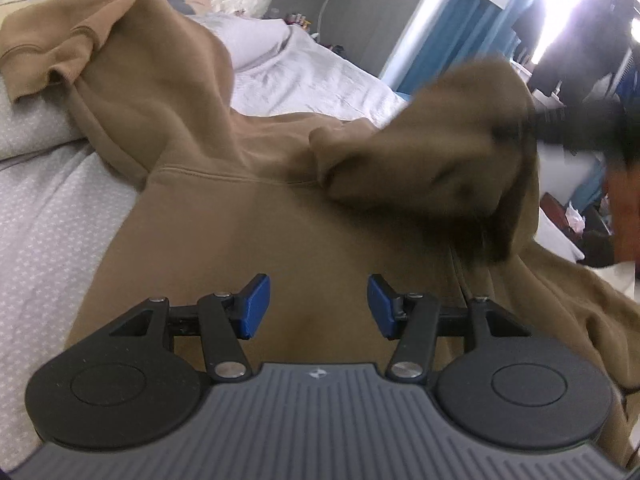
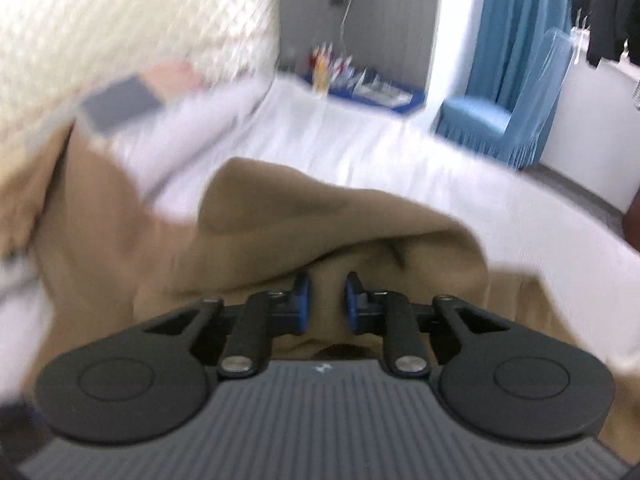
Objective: Fold large clothes
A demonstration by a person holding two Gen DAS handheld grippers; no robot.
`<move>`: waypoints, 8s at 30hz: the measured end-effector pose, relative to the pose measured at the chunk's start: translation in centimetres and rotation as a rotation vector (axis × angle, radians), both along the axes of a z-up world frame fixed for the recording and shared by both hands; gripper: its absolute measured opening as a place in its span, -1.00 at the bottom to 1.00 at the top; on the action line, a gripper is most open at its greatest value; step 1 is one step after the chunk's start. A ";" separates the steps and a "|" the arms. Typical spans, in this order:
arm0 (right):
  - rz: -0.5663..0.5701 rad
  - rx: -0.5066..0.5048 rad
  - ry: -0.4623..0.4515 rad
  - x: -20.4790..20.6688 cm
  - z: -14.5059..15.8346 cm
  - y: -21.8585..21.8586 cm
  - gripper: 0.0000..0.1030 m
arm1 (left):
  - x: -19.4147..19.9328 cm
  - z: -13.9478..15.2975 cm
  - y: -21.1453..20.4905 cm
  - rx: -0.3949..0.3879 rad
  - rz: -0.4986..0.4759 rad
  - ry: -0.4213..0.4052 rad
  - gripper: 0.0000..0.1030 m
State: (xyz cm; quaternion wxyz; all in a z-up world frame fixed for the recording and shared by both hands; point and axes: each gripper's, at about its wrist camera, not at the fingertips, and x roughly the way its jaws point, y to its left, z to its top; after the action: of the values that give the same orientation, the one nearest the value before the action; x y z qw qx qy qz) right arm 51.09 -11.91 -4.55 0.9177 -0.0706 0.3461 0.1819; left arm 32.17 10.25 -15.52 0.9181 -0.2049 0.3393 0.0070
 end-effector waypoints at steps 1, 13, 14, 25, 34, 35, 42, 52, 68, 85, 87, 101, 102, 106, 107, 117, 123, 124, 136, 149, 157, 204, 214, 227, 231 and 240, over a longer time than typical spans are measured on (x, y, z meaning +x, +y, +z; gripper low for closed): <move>-0.022 0.021 -0.019 1.6 1.3 0.1 -0.65 | 0.1 -0.2 -0.2 0.009 -0.007 0.001 0.16; -0.275 0.001 -0.285 20.5 5.2 1.4 -0.68 | 2.4 -1.1 -0.6 -0.087 -0.082 -0.063 0.16; -0.289 -0.011 -0.290 22.1 4.4 1.3 -0.68 | 2.7 -1.2 -0.7 -0.078 -0.080 -0.065 0.16; -0.349 0.009 -0.231 32.7 -8.8 -1.9 -0.70 | 6.2 -3.5 -1.8 0.003 -0.099 -0.084 0.16; -0.365 0.075 -0.191 35.1 -12.9 -2.5 -0.70 | 6.6 -4.3 -1.1 -0.042 -0.078 -0.048 0.16; -0.365 0.074 -0.189 35.1 -12.8 -2.5 -0.70 | 6.6 -4.3 -1.1 -0.039 -0.078 -0.049 0.16; -0.313 0.066 -0.199 32.6 -9.2 -2.6 0.06 | 6.3 -3.9 -0.9 -0.033 -0.076 -0.051 0.16; -0.251 0.085 -0.205 21.0 -2.4 -4.6 0.41 | 4.2 -2.6 0.3 -0.039 -0.080 -0.031 0.16; -0.151 0.066 -0.272 -6.4 6.1 -6.3 0.41 | -5.0 3.3 -2.3 0.008 -0.154 -0.164 0.16; -0.066 0.200 -0.229 -27.4 4.4 -10.8 0.41 | -14.6 8.1 -4.2 0.066 -0.129 -0.244 0.41; -0.061 0.189 -0.224 -28.7 3.8 -10.9 0.41 | -15.9 8.3 -4.5 0.074 -0.140 -0.260 0.46; -0.147 0.197 -0.136 -32.2 -0.6 -13.1 0.41 | -19.4 9.0 -9.8 0.132 -0.238 -0.279 0.93; -0.159 0.193 -0.131 -32.0 -0.6 -13.2 0.41 | -19.4 9.0 -9.9 0.137 -0.235 -0.277 0.98; -0.184 0.177 -0.149 -32.0 -0.9 -13.1 0.42 | -19.1 9.0 -9.8 0.133 -0.204 -0.269 1.00; -0.190 0.173 -0.162 -32.0 -0.9 -13.1 0.50 | -19.0 8.9 -9.8 0.136 -0.198 -0.266 1.00; -0.250 0.218 -0.189 -31.6 -0.5 -14.7 1.00 | -17.7 8.1 -9.2 0.126 -0.178 -0.222 1.00; -0.349 0.274 -0.189 -30.5 1.2 -18.7 1.00 | -16.3 6.8 -9.2 0.132 -0.181 -0.183 1.00; -0.367 0.308 -0.177 -30.2 1.5 -19.8 1.00 | -16.2 6.7 -9.2 0.126 -0.182 -0.173 1.00; -0.641 0.466 -0.186 -28.8 2.3 -33.1 1.00 | -14.2 4.7 -9.5 0.102 -0.167 -0.105 1.00; -0.971 0.584 -0.023 -27.6 -11.6 -46.4 0.88 | -11.7 3.0 -10.6 0.064 -0.140 -0.059 1.00; -0.949 0.360 -0.278 -27.8 -12.2 -46.1 0.88 | -10.5 2.2 -12.3 0.120 -0.119 -0.036 1.00; -0.371 0.576 0.011 -18.6 18.5 -24.9 -0.61 | -12.1 5.6 -2.1 -0.108 0.008 -0.124 1.00; -0.226 0.443 -0.040 -17.4 9.4 -3.7 -0.61 | -12.5 5.2 4.3 -0.215 0.143 -0.123 1.00; -0.234 0.432 0.112 -11.3 -7.8 4.5 -0.59 | -9.1 2.9 8.4 -0.204 0.213 -0.118 1.00; -0.230 0.421 0.146 -10.4 -9.2 5.0 -0.58 | -8.2 2.0 8.0 -0.169 0.190 -0.098 1.00; -0.111 0.242 0.240 -11.5 -6.2 5.5 -0.52 | -7.9 1.9 7.4 -0.182 0.199 -0.137 1.00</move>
State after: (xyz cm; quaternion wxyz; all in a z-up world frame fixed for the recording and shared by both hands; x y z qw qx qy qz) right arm 39.55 -6.41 -10.73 0.8803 0.0820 0.4319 0.1783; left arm 24.24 17.66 -13.65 0.9115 -0.3197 0.2532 0.0533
